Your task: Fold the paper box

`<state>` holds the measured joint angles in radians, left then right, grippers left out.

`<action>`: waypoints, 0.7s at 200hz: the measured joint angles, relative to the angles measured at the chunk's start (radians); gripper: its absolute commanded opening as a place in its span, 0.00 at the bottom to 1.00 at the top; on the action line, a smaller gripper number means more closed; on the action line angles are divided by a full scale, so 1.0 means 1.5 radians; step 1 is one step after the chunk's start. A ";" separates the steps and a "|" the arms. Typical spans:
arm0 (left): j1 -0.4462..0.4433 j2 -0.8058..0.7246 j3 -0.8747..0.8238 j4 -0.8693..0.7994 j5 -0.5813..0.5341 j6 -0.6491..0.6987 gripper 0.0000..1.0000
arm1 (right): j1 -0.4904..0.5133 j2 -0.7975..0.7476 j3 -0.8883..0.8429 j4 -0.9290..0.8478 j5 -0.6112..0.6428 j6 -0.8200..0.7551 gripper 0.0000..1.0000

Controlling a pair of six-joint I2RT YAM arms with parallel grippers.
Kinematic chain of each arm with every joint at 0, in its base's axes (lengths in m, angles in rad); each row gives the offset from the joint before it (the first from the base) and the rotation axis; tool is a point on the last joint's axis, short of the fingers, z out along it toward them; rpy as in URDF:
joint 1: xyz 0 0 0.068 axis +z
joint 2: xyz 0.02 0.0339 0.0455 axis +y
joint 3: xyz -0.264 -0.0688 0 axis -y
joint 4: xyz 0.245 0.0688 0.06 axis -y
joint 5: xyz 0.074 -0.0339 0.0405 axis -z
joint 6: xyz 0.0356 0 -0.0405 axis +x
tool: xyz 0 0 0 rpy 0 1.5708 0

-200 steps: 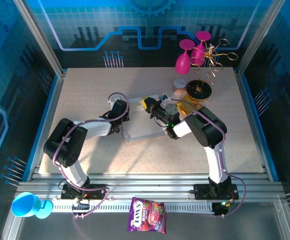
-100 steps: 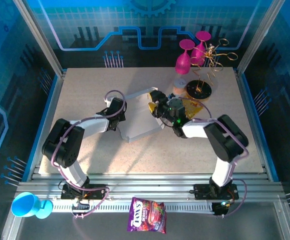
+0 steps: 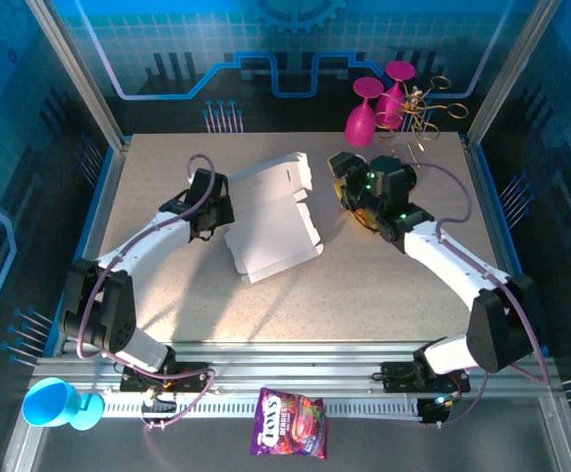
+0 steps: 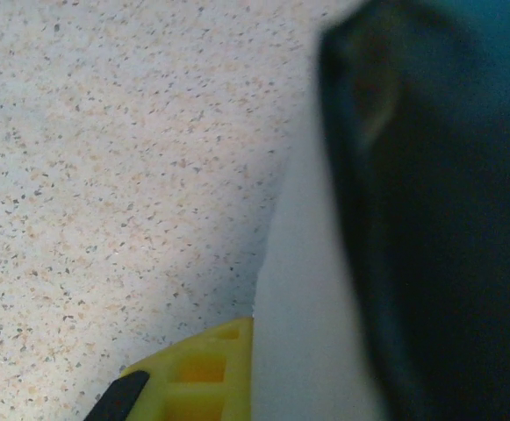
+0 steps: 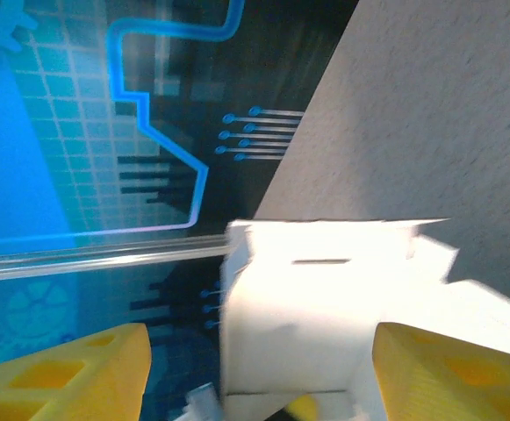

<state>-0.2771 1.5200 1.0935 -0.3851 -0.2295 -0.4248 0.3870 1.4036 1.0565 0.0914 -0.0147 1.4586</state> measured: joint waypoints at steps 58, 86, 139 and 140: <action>0.018 -0.009 0.104 -0.079 0.095 0.041 0.00 | -0.010 -0.052 0.123 -0.185 0.001 -0.126 0.67; 0.018 -0.009 0.108 -0.089 0.116 0.046 0.00 | -0.014 -0.073 0.128 -0.196 -0.005 -0.151 0.67; 0.018 -0.013 0.088 -0.086 0.139 0.077 0.00 | -0.023 -0.077 0.112 -0.212 -0.037 -0.176 0.63; 0.018 -0.013 0.087 -0.086 0.139 0.078 0.00 | -0.023 -0.077 0.112 -0.212 -0.038 -0.176 0.63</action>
<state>-0.2508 1.5005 1.2240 -0.5144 -0.0208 -0.3080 0.3519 1.2888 1.2243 -0.2260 -0.0715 1.1942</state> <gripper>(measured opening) 0.053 0.652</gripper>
